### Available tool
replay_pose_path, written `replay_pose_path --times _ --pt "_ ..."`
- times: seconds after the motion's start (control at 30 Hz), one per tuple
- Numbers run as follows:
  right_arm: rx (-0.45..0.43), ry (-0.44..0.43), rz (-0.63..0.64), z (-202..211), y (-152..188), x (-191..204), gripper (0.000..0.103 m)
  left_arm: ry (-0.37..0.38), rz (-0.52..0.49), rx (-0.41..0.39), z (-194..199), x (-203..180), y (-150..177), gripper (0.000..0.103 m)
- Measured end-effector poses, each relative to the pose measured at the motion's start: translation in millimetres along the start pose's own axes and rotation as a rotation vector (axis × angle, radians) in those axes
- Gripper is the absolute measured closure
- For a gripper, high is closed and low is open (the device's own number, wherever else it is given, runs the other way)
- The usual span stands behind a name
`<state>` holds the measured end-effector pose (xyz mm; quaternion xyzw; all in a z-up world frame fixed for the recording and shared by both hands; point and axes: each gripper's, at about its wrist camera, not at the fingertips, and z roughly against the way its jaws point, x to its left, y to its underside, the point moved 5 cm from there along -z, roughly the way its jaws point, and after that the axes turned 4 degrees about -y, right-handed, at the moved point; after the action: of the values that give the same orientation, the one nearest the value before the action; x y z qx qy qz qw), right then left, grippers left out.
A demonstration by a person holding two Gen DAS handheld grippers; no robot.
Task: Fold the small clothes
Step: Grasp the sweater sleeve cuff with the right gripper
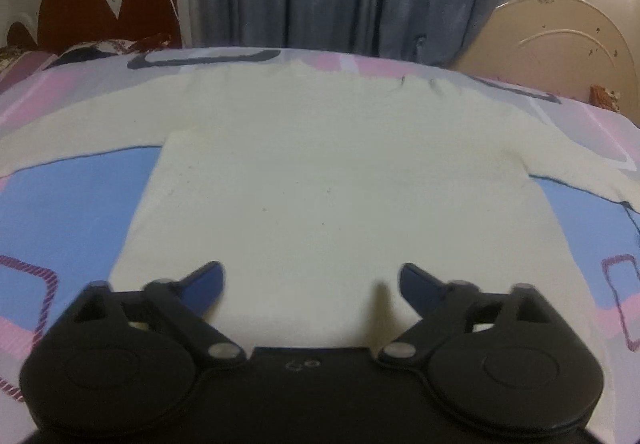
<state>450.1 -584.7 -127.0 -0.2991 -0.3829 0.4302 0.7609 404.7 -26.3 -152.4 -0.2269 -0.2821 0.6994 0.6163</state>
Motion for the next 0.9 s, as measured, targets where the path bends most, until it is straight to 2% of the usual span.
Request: replay_pose_path --times 0.07,0.13,0.17,0.37,0.43,0.5,0.57,0.63,0.67,0.7,0.77,0.8,0.9 --pt "0.013 0.003 -0.056 -19 0 -14 0.001 -0.014 -0.008 -0.014 -4 -1 1 0.01" --pt "0.024 -0.007 -0.102 -34 1 -27 0.017 -0.017 -0.011 -0.013 -8 -5 -1 0.008" --pt "0.039 -0.012 -0.121 -38 4 -31 0.031 -0.007 -0.01 -0.008 -10 -7 -2 0.007" --pt "0.027 -0.049 -0.154 -45 3 -45 0.031 0.01 -0.016 -0.017 -17 -18 -13 0.007" --pt "0.033 -0.064 -0.151 -48 3 -44 0.037 0.008 -0.014 -0.022 -19 -20 -17 0.007" --pt "0.05 -0.084 -0.165 -52 3 -44 0.062 0.008 -0.023 -0.023 -21 -22 -21 0.007" --pt "0.065 -0.093 -0.163 -57 3 -42 0.074 -0.007 -0.034 -0.023 -21 -23 -24 0.007" --pt "0.072 -0.095 -0.15 -61 0 -42 0.079 -0.011 -0.043 -0.032 -20 -22 -27 0.006" --pt "0.083 -0.097 -0.145 -67 -2 -40 0.1 -0.034 -0.048 -0.036 -19 -19 -29 0.006" --pt "0.08 -0.087 -0.13 -64 -6 -39 0.102 -0.052 -0.053 -0.041 -18 -16 -30 0.006" --pt "-0.013 -0.087 -0.084 -47 -21 -34 0.102 -0.052 -0.05 -0.041 -16 -9 -32 0.005" --pt "-0.013 -0.059 -0.048 -47 -24 -31 0.102 -0.048 -0.056 -0.034 -16 -6 -32 0.005" --pt "0.109 -0.005 -0.015 -68 -17 -29 0.102 -0.043 -0.09 -0.01 -19 1 -31 0.007"
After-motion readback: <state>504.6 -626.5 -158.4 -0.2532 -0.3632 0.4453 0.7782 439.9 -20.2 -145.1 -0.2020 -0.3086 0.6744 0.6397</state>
